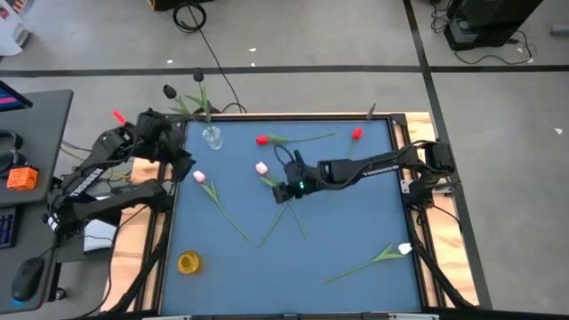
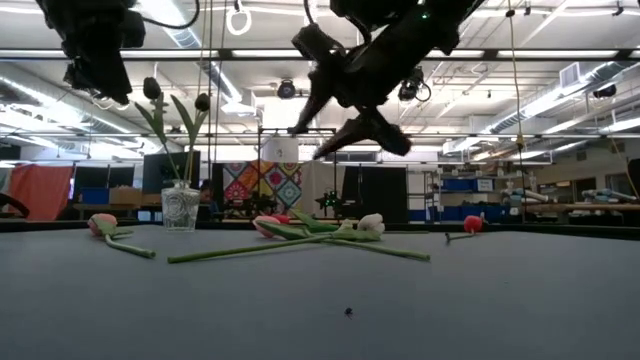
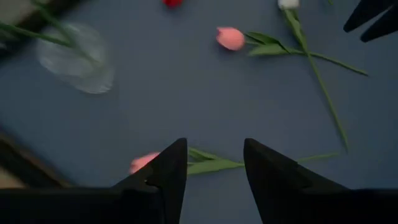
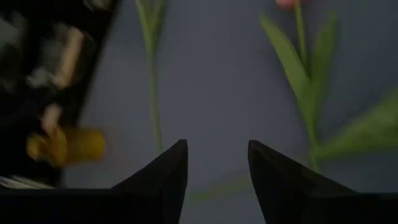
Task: Sort flowers into vase by color
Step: Put the right red tulip into the yellow vase
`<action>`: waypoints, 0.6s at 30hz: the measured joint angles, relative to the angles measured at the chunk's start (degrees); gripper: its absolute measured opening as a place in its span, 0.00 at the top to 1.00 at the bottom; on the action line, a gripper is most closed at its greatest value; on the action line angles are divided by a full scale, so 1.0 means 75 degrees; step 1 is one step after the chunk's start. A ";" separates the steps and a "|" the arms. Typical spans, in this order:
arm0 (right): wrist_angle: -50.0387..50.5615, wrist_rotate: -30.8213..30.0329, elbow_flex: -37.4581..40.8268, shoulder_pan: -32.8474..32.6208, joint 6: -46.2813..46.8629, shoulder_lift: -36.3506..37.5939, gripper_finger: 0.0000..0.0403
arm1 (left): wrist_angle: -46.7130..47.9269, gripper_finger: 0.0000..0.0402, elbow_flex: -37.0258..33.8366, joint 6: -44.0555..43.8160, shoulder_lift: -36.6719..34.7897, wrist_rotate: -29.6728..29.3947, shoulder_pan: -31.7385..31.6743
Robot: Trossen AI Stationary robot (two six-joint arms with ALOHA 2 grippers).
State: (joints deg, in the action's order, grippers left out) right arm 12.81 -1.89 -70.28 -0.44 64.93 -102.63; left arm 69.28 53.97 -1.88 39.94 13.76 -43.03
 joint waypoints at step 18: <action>0.4211 0.0268 -0.0003 -0.1772 -0.1283 0.0816 0.74 | -0.5128 0.67 -0.2792 -0.4156 0.0246 -0.0178 0.2981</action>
State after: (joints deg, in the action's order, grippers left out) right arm 44.39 0.12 -70.30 -13.73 55.30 -96.51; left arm 30.81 33.03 -33.05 41.79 12.42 -20.68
